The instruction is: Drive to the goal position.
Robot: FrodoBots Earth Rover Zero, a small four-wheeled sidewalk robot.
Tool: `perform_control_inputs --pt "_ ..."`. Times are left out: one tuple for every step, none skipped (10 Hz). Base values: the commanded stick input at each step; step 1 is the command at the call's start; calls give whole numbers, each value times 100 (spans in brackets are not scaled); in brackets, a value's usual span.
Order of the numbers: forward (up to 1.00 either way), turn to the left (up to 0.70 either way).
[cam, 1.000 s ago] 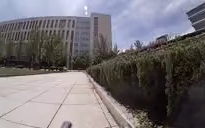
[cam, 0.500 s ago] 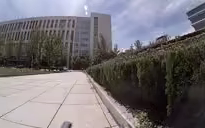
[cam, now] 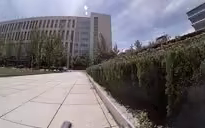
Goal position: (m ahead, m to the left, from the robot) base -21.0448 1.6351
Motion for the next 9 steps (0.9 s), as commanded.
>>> perform_control_inputs --pt "10 0" --pt "10 0" --pt "10 0" --pt "10 0" --pt "10 0" --pt "10 0" --pt "10 0" --pt "10 0" --pt "10 0"
